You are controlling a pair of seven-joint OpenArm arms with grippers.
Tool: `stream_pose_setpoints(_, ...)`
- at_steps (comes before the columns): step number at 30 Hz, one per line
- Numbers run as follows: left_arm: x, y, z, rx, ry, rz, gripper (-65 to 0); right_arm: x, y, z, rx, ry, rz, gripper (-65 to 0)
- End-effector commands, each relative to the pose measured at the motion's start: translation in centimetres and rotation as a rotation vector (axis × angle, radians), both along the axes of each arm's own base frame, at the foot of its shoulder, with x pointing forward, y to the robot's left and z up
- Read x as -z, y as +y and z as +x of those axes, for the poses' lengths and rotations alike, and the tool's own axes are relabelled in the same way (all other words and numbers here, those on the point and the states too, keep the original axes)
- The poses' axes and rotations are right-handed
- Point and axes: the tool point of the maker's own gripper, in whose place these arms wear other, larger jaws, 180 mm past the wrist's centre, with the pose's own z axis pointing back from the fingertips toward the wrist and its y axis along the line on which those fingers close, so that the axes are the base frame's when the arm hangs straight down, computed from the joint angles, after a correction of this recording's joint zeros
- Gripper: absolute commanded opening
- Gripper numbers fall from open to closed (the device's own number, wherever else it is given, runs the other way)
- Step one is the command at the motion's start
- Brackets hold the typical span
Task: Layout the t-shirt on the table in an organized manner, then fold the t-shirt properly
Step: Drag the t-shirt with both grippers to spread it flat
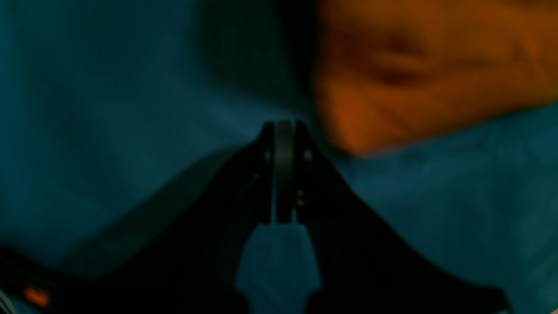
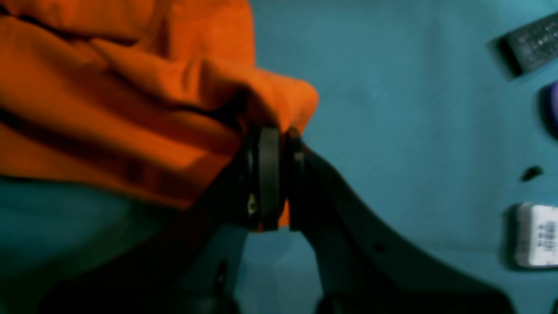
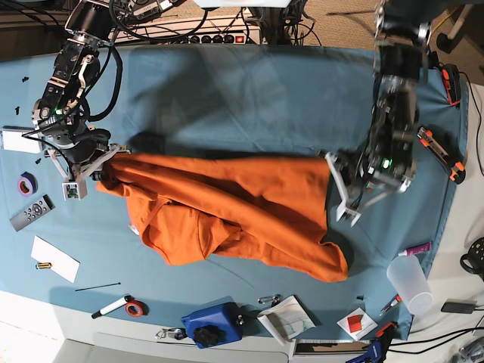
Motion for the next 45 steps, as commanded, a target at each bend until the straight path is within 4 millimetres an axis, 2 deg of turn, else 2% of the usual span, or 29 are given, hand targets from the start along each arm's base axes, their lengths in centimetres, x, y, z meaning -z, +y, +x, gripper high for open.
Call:
stream_pose_setpoints(1,-1.0,0.2,0.2,0.004,-0.041,0.002,-65.0,-1.2,0.3,0.6,-0.032,-0.033,0.008,-65.0)
stream_pose_setpoints(4,-0.9,0.3,-2.0,0.015,-0.046,0.013,-65.0,-0.6,1.8,-0.2,-0.078,0.022,0.086,-65.0)
stream_pose_setpoints(7,-1.5,0.7,-3.3,-0.005,-0.077,0.003,-65.0,-0.5,2.5,-0.4,-0.094,0.027,0.124,-65.0)
stream_pose_setpoints(11,-3.0,1.4,-2.7,-0.055,-0.173,-0.032,-65.0,-0.6,2.6,-0.4,-0.094,0.020,0.126,-65.0)
stream_pose_setpoints(12,-3.2,1.4,-2.5,-0.056,-0.188,-0.036,-63.3,-0.7,2.6,-0.3,-0.094,0.013,0.127,-65.0)
stream_pose_setpoints(15,-3.9,0.6,-1.7,-0.053,-0.241,-0.085,-42.8,-0.7,2.6,-0.2,-0.094,0.009,0.128,-65.0)
stream_pose_setpoints(16,-4.2,-0.1,-1.6,-0.051,-0.254,-0.120,-37.7,-0.7,2.6,-0.2,-0.094,0.009,0.128,-65.0)
stream_pose_setpoints(18,-4.1,-1.4,-1.5,-0.075,-0.249,-0.197,-35.3,-0.7,2.6,-0.3,-0.094,0.011,0.127,-65.0)
stream_pose_setpoints(23,-1.8,-3.8,-1.5,-0.116,-0.161,-0.282,-35.3,-0.7,2.5,-0.3,-0.093,0.011,0.124,-65.0)
stream_pose_setpoints(32,0.4,-4.6,-0.3,-0.148,-0.076,-0.343,-35.6,-0.7,2.5,-0.3,-0.093,0.012,0.124,-65.0)
stream_pose_setpoints(33,0.9,-4.7,-0.3,-0.153,-0.059,-0.351,-37.2,-0.7,2.5,-0.3,-0.092,0.012,0.124,-65.0)
stream_pose_setpoints(35,1.9,-5.1,-0.7,-0.159,-0.008,-0.377,-44.6,-0.7,2.5,-0.3,-0.093,0.012,0.124,-65.0)
stream_pose_setpoints(38,3.0,-5.3,-1.6,-0.161,0.055,-0.383,-62.8,-0.7,2.5,-0.2,-0.093,0.009,0.124,-65.0)
stream_pose_setpoints(39,3.1,-5.2,-1.9,-0.156,0.075,-0.372,-65.0,-0.8,2.5,-0.2,-0.093,0.003,0.125,-65.0)
stream_pose_setpoints(45,3.3,-3.9,-2.9,-0.135,0.107,-0.285,-65.0,-0.9,2.8,-0.1,-0.100,-0.005,0.142,-65.0)
